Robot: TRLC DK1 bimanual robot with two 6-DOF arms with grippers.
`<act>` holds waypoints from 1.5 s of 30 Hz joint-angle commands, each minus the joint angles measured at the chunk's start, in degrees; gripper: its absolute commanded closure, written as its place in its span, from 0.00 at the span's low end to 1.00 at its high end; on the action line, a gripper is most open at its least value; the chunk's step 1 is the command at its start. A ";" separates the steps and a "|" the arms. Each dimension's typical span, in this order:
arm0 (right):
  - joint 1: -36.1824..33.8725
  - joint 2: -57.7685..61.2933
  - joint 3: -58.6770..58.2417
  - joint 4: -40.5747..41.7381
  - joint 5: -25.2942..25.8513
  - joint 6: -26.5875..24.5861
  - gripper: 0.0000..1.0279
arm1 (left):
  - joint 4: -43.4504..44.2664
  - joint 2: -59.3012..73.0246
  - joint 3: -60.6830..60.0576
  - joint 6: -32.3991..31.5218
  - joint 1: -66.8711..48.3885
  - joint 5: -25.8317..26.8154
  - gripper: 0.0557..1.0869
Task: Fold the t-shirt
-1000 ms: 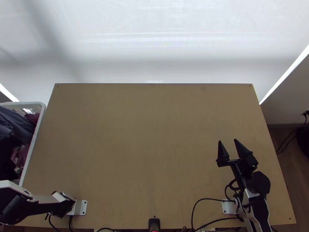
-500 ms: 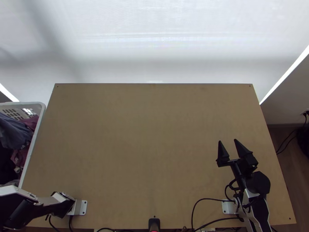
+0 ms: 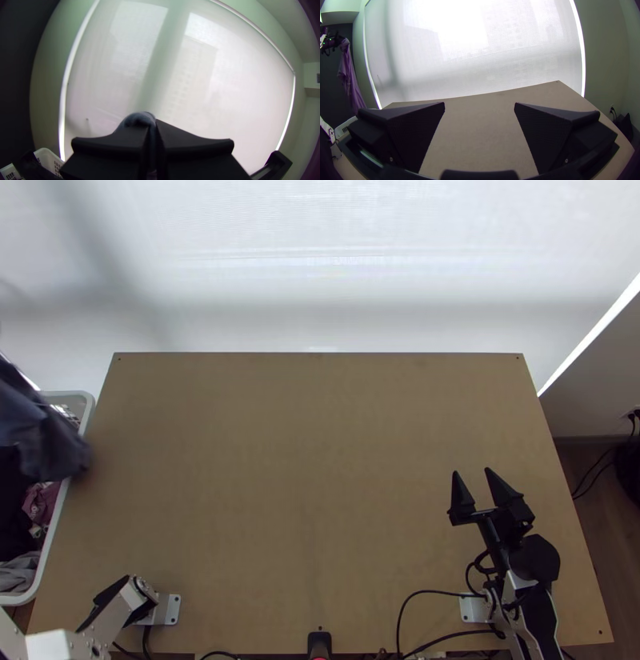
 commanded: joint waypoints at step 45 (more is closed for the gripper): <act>0.40 0.29 -0.25 -0.91 -0.66 1.23 0.04 | 20.94 -11.43 -36.79 -5.00 -62.07 -30.72 0.97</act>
